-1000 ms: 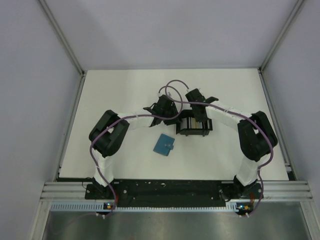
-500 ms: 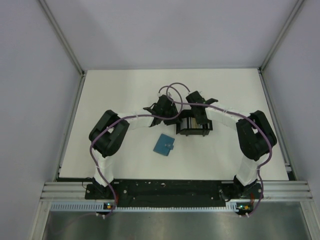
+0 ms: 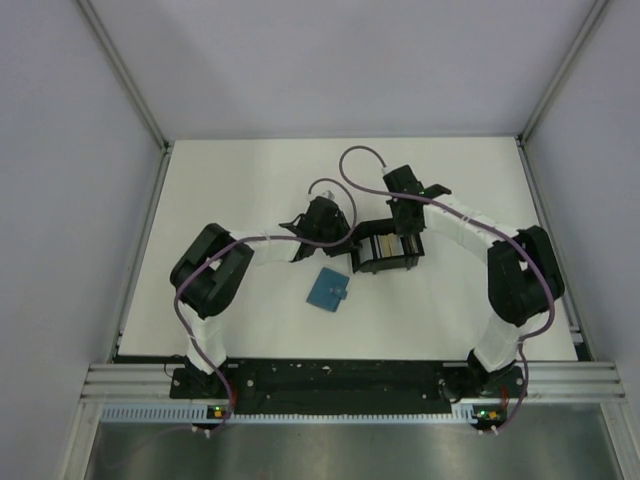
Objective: Put the credit cards into the card holder
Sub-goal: Pick up the credit card from the storage box, then open the card holder at the center of the board.
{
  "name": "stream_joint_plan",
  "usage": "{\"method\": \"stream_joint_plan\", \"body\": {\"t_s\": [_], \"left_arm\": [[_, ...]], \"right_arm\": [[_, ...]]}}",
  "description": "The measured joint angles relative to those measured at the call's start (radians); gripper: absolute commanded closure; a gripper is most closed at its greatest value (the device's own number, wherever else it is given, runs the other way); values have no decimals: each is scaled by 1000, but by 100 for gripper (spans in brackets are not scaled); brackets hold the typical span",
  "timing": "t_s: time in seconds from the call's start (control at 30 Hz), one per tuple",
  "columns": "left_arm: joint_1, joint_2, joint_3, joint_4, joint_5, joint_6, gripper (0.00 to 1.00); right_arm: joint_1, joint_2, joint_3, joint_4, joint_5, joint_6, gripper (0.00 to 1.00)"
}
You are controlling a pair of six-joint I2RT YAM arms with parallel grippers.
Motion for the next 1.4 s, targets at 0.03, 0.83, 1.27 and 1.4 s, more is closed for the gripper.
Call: {"method": "stream_joint_plan", "body": {"t_s": [0.03, 0.83, 1.27, 1.4], "left_arm": [[0, -4, -10, 10, 1, -12, 100], [3, -296, -91, -119, -133, 62, 2], [211, -757, -527, -307, -251, 78, 2], [209, -866, -622, -327, -250, 63, 2]], "right_arm": [[-11, 0, 8, -3, -27, -6, 100], [-115, -247, 27, 5, -433, 41, 100], [341, -331, -242, 275, -359, 459, 100], [418, -217, -237, 351, -298, 520, 100]]}}
